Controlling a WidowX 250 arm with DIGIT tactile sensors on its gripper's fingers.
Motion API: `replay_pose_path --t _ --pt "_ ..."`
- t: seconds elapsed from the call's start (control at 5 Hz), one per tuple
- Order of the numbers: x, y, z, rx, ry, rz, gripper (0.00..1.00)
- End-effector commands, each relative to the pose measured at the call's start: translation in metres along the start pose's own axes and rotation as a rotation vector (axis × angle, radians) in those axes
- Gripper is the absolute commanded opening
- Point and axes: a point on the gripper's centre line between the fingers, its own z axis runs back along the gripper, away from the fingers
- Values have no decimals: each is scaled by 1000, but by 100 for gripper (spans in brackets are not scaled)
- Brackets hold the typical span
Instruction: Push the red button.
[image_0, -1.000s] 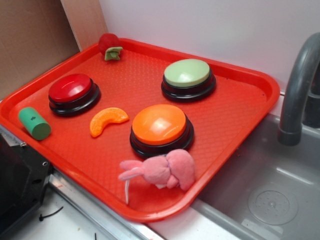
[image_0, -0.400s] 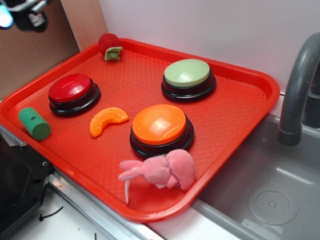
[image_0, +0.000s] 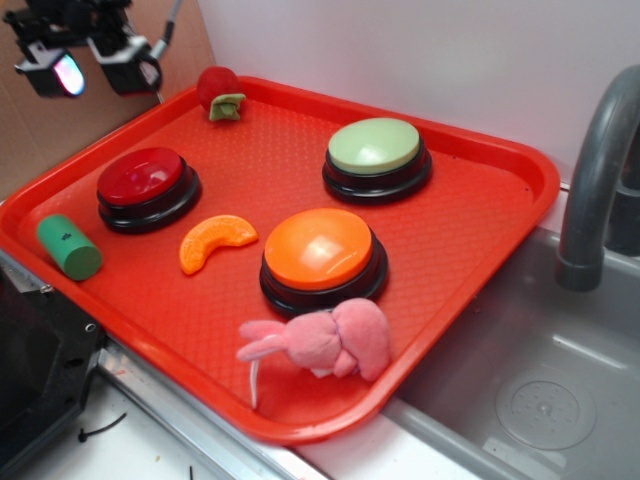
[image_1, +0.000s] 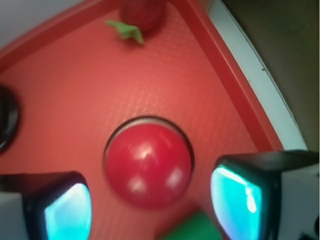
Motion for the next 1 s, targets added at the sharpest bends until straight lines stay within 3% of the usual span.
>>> replay_pose_path --t 0.0,0.4,0.8 --pt "0 4 -33 38 51 96 100" --pt "-7 8 -58 77 105 92 100" --pt "-5 12 -42 69 85 97 100"
